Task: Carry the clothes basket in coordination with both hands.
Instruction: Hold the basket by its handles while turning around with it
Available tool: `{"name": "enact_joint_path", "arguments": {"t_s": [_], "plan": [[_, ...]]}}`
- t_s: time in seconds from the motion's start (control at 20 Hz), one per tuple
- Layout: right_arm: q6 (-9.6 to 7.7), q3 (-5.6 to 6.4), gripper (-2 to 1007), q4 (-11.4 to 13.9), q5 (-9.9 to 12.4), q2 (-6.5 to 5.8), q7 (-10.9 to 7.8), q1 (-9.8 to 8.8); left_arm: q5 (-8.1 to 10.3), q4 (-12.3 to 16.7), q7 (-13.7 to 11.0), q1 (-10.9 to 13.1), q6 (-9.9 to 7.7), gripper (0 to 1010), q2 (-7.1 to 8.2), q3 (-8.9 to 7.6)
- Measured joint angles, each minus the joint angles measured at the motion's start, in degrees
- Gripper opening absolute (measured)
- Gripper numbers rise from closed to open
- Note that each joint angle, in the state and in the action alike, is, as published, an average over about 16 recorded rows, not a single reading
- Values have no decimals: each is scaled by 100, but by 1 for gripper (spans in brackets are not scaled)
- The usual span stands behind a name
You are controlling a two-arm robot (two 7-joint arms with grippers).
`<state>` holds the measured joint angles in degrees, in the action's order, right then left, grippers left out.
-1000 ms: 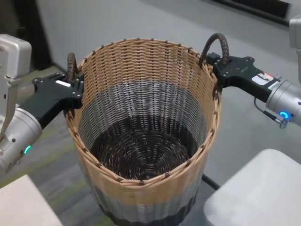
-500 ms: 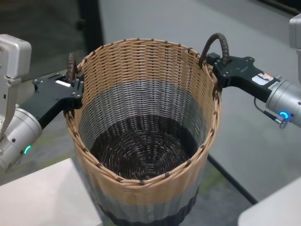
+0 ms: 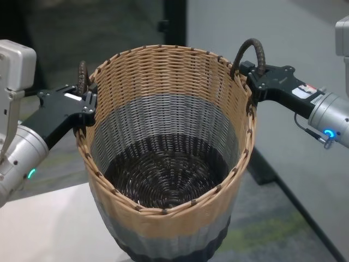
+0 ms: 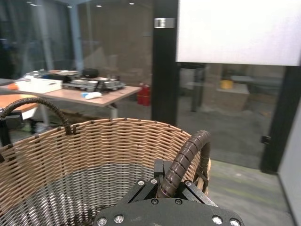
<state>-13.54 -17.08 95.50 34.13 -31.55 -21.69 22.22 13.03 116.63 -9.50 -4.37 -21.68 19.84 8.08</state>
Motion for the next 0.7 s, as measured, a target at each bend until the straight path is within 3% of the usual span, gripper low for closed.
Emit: {"name": "enact_joint_path", "arguments": {"t_s": [0.7], "plan": [[0,0,10,0,0,0,0,0,0,0,0,0,0,168,0,0]]}}
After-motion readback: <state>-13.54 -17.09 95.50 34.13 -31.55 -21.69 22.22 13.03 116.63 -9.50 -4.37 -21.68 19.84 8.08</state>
